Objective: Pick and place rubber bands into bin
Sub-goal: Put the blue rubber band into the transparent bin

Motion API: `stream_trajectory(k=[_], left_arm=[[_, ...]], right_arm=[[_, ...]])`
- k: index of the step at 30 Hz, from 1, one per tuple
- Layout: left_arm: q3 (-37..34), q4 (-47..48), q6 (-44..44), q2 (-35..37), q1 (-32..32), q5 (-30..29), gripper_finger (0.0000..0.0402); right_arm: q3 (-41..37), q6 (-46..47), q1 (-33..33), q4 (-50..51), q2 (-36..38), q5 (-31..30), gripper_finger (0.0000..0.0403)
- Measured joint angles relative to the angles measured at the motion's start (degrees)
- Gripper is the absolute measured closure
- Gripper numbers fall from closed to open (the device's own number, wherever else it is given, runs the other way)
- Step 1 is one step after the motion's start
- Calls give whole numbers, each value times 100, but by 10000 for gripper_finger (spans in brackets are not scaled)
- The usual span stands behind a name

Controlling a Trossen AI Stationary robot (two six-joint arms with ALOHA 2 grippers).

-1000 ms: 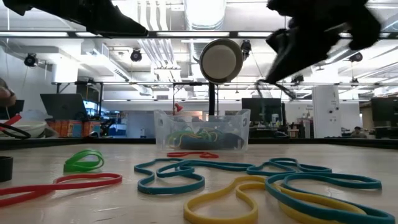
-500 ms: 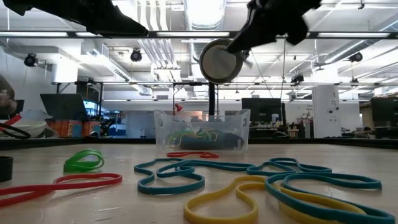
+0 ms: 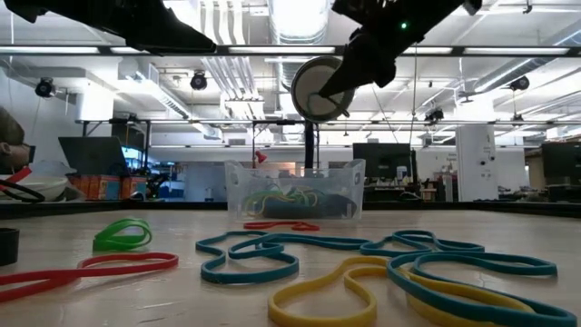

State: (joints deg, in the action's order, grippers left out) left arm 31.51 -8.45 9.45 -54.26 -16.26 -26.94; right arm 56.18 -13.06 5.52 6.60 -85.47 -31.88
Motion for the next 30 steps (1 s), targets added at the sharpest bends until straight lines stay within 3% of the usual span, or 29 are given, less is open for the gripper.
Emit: stream_trajectory(k=[11, 24, 30], left_arm=[[0, 2, 0, 0, 0, 0, 290], [0, 60, -2, 0, -1, 2, 290], [0, 115, -2, 0, -1, 2, 290]], right_arm=[[-15, 200, -660, -13, -393, 959, 394], [174, 581, -861, 36, -1108, 1011, 392], [292, 636, -859, 132, -1006, 1270, 352]])
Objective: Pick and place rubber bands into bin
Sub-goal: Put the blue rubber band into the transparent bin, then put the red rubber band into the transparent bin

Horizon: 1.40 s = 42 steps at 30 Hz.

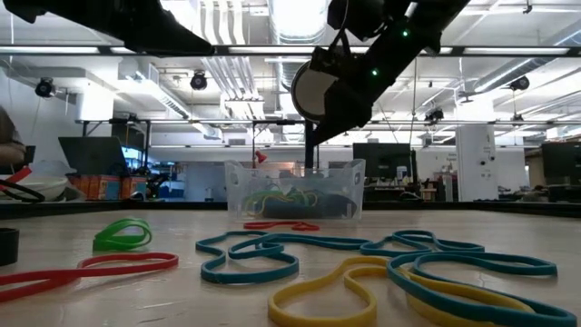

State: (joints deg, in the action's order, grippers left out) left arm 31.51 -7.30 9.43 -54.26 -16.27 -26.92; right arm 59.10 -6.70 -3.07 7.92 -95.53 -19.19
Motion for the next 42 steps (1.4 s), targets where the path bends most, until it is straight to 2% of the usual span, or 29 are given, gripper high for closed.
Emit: stream_trajectory(k=[9, 14, 18, 23, 31, 36, 42], left_arm=[[0, 302, -54, 2, 2, 149, 290], [0, 879, -317, -36, 0, 631, 290], [7, 1291, -563, -111, 0, 1088, 290], [196, 2659, -1749, -178, -4, 1341, 290], [296, 4466, -4031, -489, -296, 2598, 290], [405, 4812, -5158, -792, -847, 2957, 290], [718, 4923, -6259, -1240, -1551, 3001, 290]], right_arm=[[70, 105, 94, 280, 66, 160, 273], [64, -234, 506, 256, 77, 1081, 265], [52, -230, 886, 283, 84, 1062, 270], [47, -140, 1356, 472, 150, 1048, 282], [1, -1, 1604, 525, 160, 1024, 299], [-129, 164, 1587, 515, 162, 1001, 308], [-315, 235, 1594, 519, 163, 1019, 318]])
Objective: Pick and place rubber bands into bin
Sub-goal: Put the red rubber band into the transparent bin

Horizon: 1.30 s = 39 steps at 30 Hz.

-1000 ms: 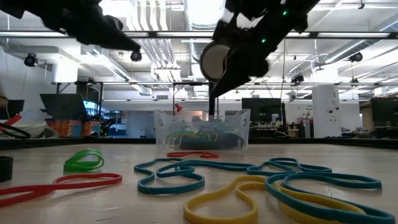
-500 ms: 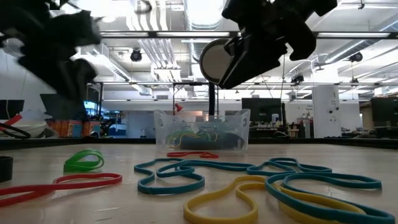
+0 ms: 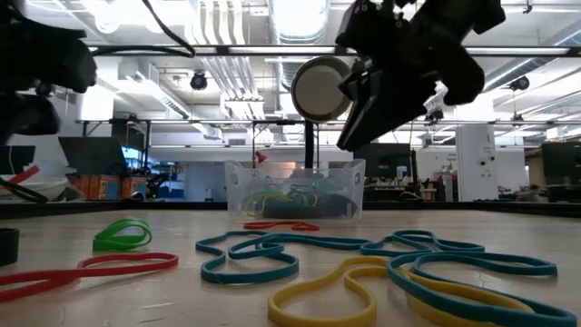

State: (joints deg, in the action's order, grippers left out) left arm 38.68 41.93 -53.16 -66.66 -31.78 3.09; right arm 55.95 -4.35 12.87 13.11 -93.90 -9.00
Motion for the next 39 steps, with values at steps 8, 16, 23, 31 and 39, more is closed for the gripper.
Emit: stream_trajectory(k=[8, 16, 23, 31, 39], left_arm=[[185, 381, -1136, -832, -783, 116, 290], [413, 824, -1260, -1355, -1116, 151, 290], [251, 863, -1251, -1388, -1117, 132, 290], [121, 734, -1205, -1388, -1261, 99, 290], [-130, 131, -1206, -1355, -1317, 109, 290]], right_arm=[[-118, -67, -1, -7, 6, -2, 329], [-123, -75, -12, -150, 6, -4, 332], [-121, -31, -12, -199, 6, -2, 328], [-121, -30, -14, -204, 8, -2, 334], [-123, -32, -14, -193, 8, -1, 332]])
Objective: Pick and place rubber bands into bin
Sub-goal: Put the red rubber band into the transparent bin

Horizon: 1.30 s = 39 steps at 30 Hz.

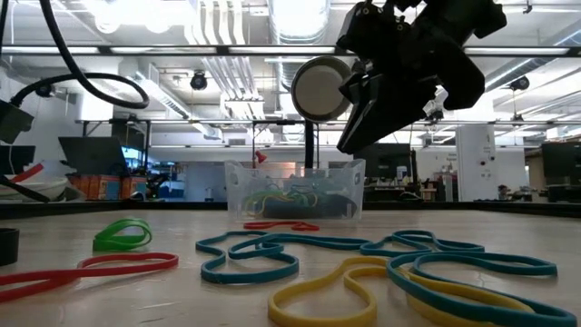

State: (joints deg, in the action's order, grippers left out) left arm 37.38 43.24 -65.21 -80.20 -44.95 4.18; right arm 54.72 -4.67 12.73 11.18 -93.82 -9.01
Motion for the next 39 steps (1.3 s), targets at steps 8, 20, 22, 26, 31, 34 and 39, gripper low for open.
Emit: stream_trajectory(k=[8, 20, 22, 26, 31, 34, 39], left_arm=[[-91, -104, -41, -5, -2, -1, 295], [-115, -247, -48, -17, -13, -147, 393], [-115, -220, -52, -20, -17, -280, 398], [-115, -141, -42, -22, -17, -530, 401], [-91, -93, -46, -26, -14, -970, 401], [-31, -47, -41, -28, -4, -1280, 402], [135, -19, 90, -51, 27, -1966, 401]], right_arm=[[-9, 0, 0, 9, 0, 2, 337], [-11, 0, -2, 15, 0, 1, 339], [-11, 0, -2, 15, 0, 0, 339], [-13, 2, -4, 15, 0, 0, 338], [-13, 6, -4, 15, 0, 0, 340], [-13, 20, -2, 15, 0, 0, 339], [-13, 20, -2, 13, 0, 0, 342]])
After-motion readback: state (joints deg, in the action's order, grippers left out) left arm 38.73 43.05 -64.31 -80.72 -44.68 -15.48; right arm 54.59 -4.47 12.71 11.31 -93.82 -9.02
